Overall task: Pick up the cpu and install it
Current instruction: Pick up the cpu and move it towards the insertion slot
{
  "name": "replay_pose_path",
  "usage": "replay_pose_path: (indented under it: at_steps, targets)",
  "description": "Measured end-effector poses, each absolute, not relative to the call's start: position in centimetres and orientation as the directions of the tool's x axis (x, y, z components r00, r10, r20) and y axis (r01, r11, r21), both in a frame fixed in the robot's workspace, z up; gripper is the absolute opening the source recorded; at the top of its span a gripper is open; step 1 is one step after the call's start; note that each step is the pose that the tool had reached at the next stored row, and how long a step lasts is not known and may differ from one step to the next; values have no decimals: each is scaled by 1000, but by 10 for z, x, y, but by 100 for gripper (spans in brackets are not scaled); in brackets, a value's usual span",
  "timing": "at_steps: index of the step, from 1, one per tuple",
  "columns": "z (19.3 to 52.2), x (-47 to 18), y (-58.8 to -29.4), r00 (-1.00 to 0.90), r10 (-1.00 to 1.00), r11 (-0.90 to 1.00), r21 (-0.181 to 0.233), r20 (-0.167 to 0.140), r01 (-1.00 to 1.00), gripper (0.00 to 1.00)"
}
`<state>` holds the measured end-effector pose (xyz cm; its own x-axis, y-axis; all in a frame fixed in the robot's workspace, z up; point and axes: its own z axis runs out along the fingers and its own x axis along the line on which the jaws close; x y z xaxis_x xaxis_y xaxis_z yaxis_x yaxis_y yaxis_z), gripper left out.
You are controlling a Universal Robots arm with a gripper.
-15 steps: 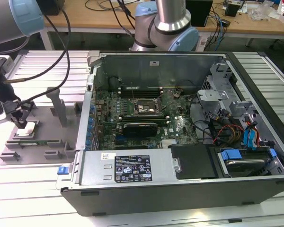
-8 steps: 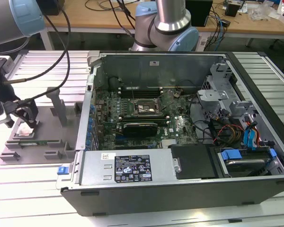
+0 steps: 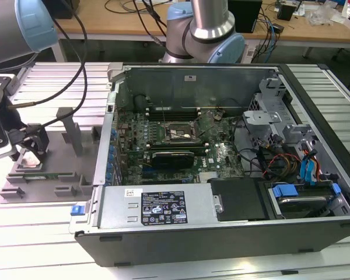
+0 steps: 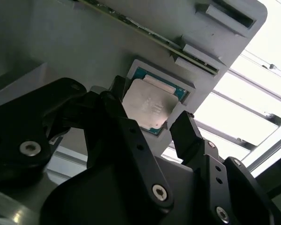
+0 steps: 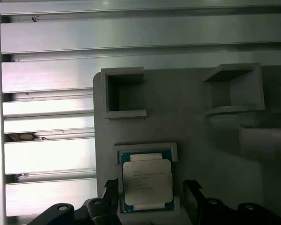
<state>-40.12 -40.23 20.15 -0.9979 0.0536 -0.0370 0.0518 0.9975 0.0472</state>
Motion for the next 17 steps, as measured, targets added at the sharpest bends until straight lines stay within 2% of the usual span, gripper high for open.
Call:
replay_pose_path:
  at_steps: [17]
  targets:
    - [191, -401, -397, -999, -12, 999, 49, -37, -14, 66]
